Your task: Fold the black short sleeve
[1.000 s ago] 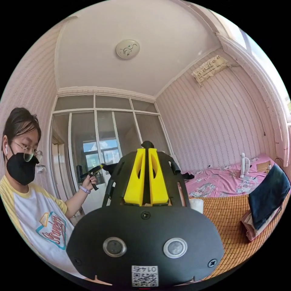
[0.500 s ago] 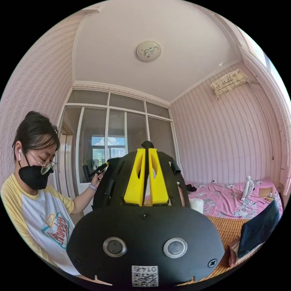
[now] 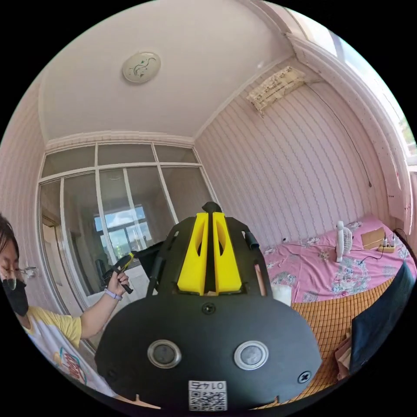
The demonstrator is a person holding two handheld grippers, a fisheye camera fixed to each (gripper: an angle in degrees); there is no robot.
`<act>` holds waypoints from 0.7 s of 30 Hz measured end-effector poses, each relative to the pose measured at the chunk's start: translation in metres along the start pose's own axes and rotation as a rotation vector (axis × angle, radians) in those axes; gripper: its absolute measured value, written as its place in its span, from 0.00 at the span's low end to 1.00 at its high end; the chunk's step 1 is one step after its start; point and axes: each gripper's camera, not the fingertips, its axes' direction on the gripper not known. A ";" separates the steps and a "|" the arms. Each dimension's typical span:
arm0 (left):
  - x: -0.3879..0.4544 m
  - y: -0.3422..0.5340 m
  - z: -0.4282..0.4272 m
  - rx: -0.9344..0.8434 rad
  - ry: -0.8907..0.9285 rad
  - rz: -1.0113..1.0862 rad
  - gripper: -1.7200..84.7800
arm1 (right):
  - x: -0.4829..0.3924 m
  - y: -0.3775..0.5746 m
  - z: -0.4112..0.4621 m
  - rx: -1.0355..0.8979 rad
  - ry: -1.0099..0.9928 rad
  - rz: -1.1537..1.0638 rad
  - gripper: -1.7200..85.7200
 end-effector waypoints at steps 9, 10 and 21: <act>-0.095 0.205 0.067 -0.520 0.001 -0.123 0.01 | 0.111 0.181 0.039 -0.407 0.210 0.143 0.03; -0.110 0.243 0.074 -0.586 -0.005 -0.179 0.01 | 0.121 0.198 0.041 -0.438 0.222 0.175 0.03; -0.173 0.448 0.070 -1.207 -0.006 -0.309 0.03 | 0.221 0.380 0.021 -1.018 0.430 0.553 0.07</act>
